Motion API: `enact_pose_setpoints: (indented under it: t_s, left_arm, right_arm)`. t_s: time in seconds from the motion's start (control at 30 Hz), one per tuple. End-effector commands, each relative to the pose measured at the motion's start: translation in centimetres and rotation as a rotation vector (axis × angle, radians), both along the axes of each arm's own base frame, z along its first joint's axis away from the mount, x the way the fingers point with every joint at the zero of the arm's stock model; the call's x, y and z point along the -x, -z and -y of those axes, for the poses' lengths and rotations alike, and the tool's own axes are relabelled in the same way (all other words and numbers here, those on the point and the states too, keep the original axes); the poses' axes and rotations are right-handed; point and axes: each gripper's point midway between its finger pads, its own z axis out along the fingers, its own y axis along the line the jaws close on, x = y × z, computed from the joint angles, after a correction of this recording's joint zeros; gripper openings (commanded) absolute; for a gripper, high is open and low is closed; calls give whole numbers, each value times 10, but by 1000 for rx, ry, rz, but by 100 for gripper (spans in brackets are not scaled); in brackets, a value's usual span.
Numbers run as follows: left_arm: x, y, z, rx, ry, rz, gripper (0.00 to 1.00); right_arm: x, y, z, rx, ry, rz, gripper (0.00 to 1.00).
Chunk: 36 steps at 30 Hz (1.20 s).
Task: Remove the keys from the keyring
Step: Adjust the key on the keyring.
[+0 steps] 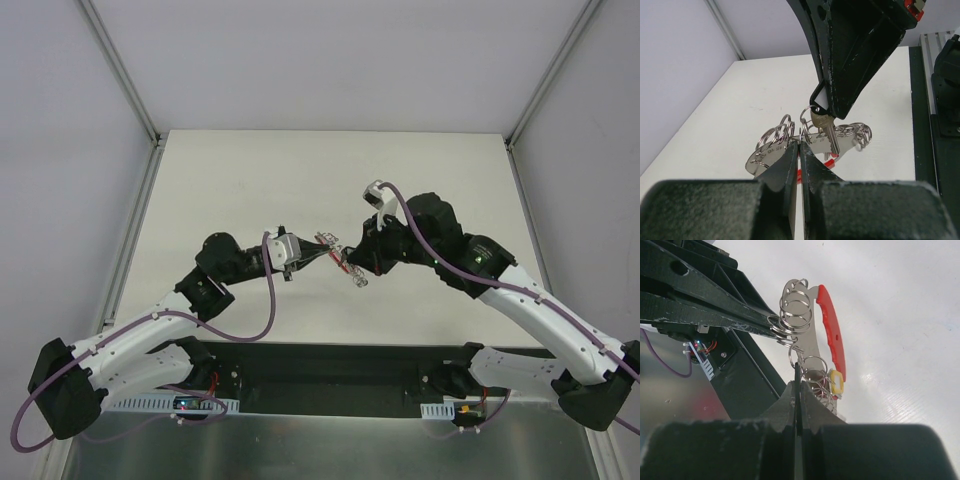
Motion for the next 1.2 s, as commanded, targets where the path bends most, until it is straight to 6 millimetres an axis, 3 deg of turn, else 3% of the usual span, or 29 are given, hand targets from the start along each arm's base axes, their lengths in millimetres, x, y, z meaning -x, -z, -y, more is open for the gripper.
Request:
enact_pose_setpoints:
  t_s: [0.0, 0.27, 0.47, 0.67, 0.8, 1.07, 1.17]
  left_arm:
    - [5, -31, -2, 87, 3, 74, 0]
    - [8, -34, -3, 94, 15, 83, 0]
    - [5, -28, 0, 71, 8, 39, 0]
    - [-12, -16, -10, 63, -117, -68, 23]
    - [-19, -9, -18, 71, -191, -146, 30]
    - [42, -17, -9, 81, 112, -153, 25]
    - [50, -11, -3, 59, 174, -186, 25]
  right_arm:
    - [-5, -6, 7, -13, 37, 31, 1]
    - [-6, -7, 6, -16, 39, 30, 1]
    - [-7, -19, 4, -45, 30, 57, 1]
    - [-6, -28, 1, -65, 11, 66, 1]
    - [-5, -28, -1, -76, 8, 62, 1]
    - [-4, -30, 0, -81, 11, 58, 1]
    - [-5, -30, -2, -81, 8, 53, 1]
